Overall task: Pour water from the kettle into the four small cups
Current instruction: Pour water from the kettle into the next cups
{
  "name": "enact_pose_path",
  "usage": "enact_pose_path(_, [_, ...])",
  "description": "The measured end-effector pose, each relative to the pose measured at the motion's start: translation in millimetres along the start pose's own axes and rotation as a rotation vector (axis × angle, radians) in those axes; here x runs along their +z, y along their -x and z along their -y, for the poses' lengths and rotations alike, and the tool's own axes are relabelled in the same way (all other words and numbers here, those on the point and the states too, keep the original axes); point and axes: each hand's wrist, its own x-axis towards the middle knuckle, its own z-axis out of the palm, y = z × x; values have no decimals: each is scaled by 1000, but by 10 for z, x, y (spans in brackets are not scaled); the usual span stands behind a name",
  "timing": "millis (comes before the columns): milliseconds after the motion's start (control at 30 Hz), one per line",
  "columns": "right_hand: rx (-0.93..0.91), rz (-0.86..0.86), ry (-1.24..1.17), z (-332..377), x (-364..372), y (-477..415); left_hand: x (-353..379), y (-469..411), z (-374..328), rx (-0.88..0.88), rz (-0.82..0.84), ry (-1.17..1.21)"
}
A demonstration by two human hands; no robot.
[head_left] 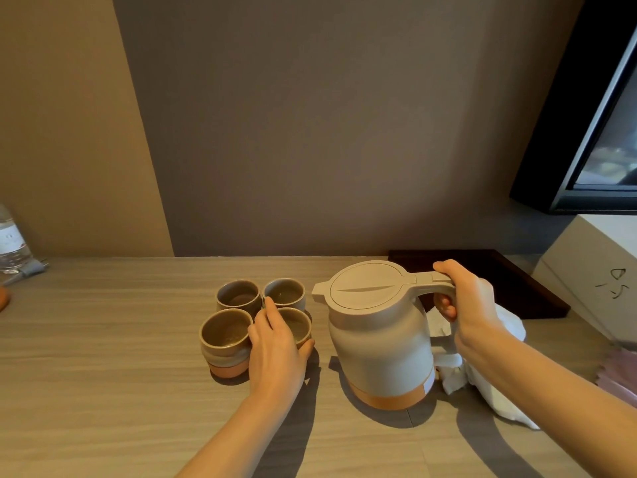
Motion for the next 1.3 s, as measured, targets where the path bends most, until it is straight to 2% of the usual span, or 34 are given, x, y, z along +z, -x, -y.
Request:
enact_pose_path(167, [-1,0,7,10,24,38,-107,18,24,43,8,-82])
enact_pose_path(333, [-8,10,8,18,68,102,-268,4,31,180,-9,-174])
enact_pose_path(533, [0,14,13,32,122,145,-598,-135,323,268,-132,141])
enact_pose_path(700, [9,21,12,52,187,184,-678,-222,697,119,-144,353])
enact_pose_path(900, [19,20,10,48,261,216,-559,-180,986,-123,113,600])
enact_pose_path(1000, [22,32,12,41,270,222,-502,-164,1016,-178,181,707])
enact_pose_path(1300, [1,42,24,33,239,194,-348,-220,999,-283,135,786])
